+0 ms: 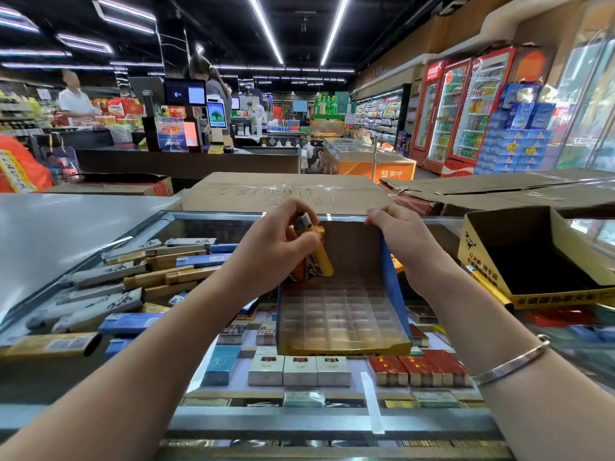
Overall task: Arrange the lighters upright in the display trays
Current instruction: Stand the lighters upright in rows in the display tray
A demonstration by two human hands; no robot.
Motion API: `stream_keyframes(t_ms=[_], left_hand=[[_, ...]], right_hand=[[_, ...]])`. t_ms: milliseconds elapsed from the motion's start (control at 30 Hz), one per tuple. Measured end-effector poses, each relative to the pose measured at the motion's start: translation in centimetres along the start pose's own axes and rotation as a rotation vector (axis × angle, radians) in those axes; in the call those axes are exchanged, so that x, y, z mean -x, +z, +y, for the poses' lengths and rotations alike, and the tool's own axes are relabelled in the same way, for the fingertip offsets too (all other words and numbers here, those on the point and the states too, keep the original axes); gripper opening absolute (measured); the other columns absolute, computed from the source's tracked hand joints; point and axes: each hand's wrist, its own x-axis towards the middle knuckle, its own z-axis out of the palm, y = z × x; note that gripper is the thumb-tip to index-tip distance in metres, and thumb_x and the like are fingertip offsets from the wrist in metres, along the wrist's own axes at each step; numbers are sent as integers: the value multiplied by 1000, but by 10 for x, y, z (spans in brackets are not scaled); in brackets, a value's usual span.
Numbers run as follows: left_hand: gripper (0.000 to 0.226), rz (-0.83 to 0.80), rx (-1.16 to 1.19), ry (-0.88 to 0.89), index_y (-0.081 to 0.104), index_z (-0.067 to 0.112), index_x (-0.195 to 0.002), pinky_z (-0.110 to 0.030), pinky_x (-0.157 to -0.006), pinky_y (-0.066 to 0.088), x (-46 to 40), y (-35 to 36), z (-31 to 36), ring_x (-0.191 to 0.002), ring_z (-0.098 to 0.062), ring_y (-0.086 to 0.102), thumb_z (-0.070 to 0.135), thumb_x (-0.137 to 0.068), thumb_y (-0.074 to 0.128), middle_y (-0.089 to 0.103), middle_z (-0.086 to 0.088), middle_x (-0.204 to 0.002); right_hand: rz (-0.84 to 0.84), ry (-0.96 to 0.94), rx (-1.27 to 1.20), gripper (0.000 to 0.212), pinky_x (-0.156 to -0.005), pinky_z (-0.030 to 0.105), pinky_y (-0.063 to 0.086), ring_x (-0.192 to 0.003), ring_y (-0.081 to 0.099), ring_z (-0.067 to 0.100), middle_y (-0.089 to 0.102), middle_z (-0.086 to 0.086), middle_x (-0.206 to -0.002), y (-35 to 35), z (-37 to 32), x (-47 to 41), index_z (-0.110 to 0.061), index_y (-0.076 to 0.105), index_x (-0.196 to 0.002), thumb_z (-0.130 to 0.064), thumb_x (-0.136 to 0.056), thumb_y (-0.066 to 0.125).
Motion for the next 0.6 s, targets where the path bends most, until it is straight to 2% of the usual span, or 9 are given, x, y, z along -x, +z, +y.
stream_keyframes(t_ms=[100, 167, 233, 300, 367, 500, 600], left_hand=[[6, -50, 75, -65, 49, 23, -87, -19, -48, 42, -1, -3, 2, -55, -10, 47, 23, -91, 54, 50, 0, -68], [9, -60, 75, -63, 49, 24, -87, -27, -56, 48, -1, -3, 2, -62, -14, 52, 32, -87, 53, 53, -1, -71], [7, -55, 49, -13, 50, 27, -87, -28, -69, 53, -1, -4, 3, -76, -14, 58, 22, -88, 55, 57, 0, -84], [25, -12, 12, 55, 53, 32, -90, -21, -76, 52, -1, -4, 3, -89, -11, 59, 8, -88, 58, 56, 3, -93], [36, 49, 16, 81, 54, 36, -96, -18, -81, 52, -1, -5, 3, -95, -12, 60, 5, -83, 64, 58, 5, -99], [40, 129, -34, 101, 53, 37, -97, -17, -77, 53, 0, -5, 1, -90, -4, 62, 8, -76, 72, 61, 15, -93], [32, 117, -235, 176, 60, 31, -100, -12, -74, 51, 2, -1, 0, -86, 1, 62, 11, -78, 71, 60, 22, -90]], right_hand=[[-9, -4, 23, 28, -52, 8, 37, -75, 47, 0, 52, -7, -81, 0, 0, 0, -21, 54, -75, -29, -99, 42], [-14, -2, 27, 28, -50, 7, 36, -74, 47, 0, 52, -6, -80, 0, 0, 1, -21, 54, -77, -30, -99, 41], [-19, 3, 15, 28, -48, 9, 38, -73, 49, 2, 53, -4, -79, 0, 0, 1, -20, 54, -77, -31, -99, 41], [-24, 12, 24, 28, -53, 15, 37, -73, 51, 3, 54, -4, -79, 0, 0, 1, -20, 54, -78, -32, -99, 41], [-24, 7, 37, 27, -55, 17, 34, -73, 50, 2, 54, -5, -80, 0, 0, 1, -21, 55, -79, -33, -99, 41], [-18, -17, 56, 27, -56, 16, 33, -74, 48, 1, 53, -7, -80, 0, 1, 1, -21, 55, -79, -33, -99, 41], [-27, -25, 67, 27, -55, 13, 33, -75, 47, 1, 52, -7, -81, 0, 1, 0, -21, 54, -79, -33, -100, 40]])
